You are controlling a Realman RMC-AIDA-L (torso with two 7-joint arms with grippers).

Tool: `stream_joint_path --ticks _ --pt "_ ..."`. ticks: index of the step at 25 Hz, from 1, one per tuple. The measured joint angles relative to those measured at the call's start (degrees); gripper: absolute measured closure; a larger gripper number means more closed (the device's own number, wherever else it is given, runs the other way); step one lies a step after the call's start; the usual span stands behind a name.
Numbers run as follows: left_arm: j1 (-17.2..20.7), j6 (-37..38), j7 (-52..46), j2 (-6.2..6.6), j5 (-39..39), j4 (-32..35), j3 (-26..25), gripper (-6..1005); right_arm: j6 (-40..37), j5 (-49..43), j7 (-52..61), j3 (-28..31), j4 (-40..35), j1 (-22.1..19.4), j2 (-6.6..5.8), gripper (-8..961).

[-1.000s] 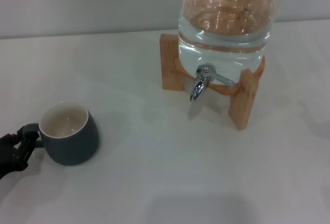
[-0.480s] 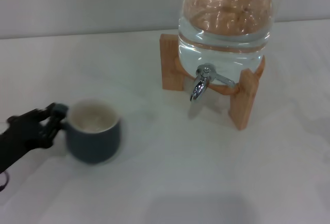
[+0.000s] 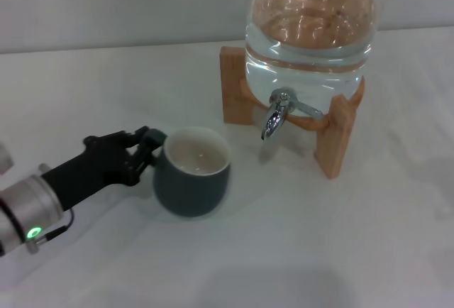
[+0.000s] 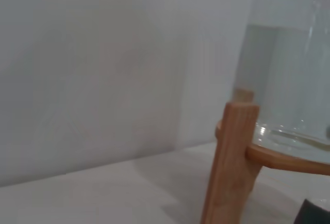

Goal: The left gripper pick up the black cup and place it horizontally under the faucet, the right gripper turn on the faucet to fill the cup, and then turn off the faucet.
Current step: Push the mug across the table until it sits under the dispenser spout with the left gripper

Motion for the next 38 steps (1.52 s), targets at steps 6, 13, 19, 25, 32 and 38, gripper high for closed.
stream_joint_path --ticks 6,13,19,25,32,38 --pt "-3.1 4.1 0.5 -0.07 0.0 -4.2 0.3 816 0.0 0.0 0.0 0.0 0.0 0.5 -0.01 159" --pt "-7.2 10.6 2.8 -0.19 0.2 -9.2 0.1 817 -0.3 0.0 -0.3 -0.1 -0.2 1.1 -0.07 160" --pt "-9.3 11.9 4.3 -0.36 -0.7 -11.1 -0.2 821 -0.4 -0.1 -0.4 -0.1 -0.5 1.4 -0.10 161" --pt "-12.3 15.7 6.1 -0.64 -0.9 -13.7 -0.6 829 -1.0 -0.1 -0.5 -0.2 -0.6 1.6 -0.17 161" --pt "-13.9 18.9 8.5 -0.70 -0.7 -16.5 -1.3 833 -1.3 -0.1 -0.5 -0.2 -0.6 1.8 -0.24 162" --pt "-12.6 19.0 8.6 -0.71 -0.3 -16.7 -1.7 846 -2.0 -0.1 -0.5 -0.2 -0.7 1.8 -0.37 163"
